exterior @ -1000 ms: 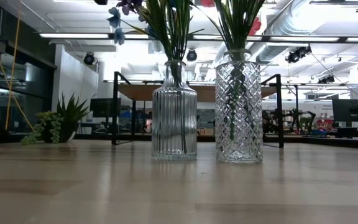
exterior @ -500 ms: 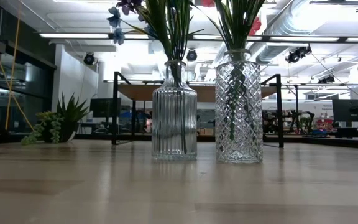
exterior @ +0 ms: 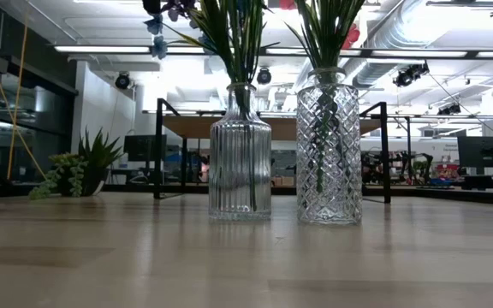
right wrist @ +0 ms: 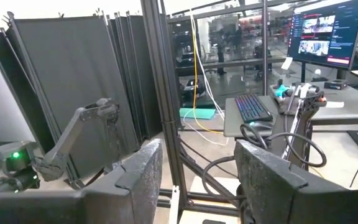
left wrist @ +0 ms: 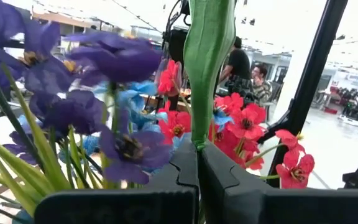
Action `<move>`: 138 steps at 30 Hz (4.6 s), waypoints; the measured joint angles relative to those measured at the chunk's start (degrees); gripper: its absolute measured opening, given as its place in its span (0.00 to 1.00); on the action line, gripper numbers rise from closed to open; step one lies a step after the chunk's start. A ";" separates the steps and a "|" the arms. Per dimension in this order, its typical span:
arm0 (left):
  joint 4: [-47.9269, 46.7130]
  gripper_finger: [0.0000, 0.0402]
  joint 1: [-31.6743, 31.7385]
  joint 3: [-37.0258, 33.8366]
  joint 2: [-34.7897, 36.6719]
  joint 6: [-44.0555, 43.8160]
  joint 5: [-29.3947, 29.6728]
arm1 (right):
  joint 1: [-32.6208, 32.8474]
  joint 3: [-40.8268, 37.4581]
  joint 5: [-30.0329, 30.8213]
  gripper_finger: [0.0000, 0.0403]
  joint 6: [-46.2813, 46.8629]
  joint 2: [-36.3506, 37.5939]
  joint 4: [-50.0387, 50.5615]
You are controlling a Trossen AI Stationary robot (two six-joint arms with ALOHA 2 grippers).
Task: Pick and place flowers into a vace then onto a shelf
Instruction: Put the orange tulip into the left transparent vase, then put the left transparent vase with flowers on the shelf
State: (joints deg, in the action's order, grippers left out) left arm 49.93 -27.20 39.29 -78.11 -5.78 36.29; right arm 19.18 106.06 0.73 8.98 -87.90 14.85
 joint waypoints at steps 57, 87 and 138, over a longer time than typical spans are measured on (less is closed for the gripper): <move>-14.20 0.07 0.19 -0.07 -0.55 -12.74 -0.92 | 0.00 0.00 -0.07 0.48 -0.05 0.00 -0.02; -19.06 0.14 0.15 -0.04 -0.52 -17.24 -2.43 | 0.00 0.00 -0.07 0.48 -0.07 0.00 -0.02; -34.49 0.39 0.08 0.02 5.66 -21.89 -8.67 | 1.40 0.01 -0.87 0.48 0.02 0.00 1.37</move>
State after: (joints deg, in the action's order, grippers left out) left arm 15.44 -27.11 39.31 -72.44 -27.67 27.62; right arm 20.58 106.07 -0.14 8.99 -87.90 16.22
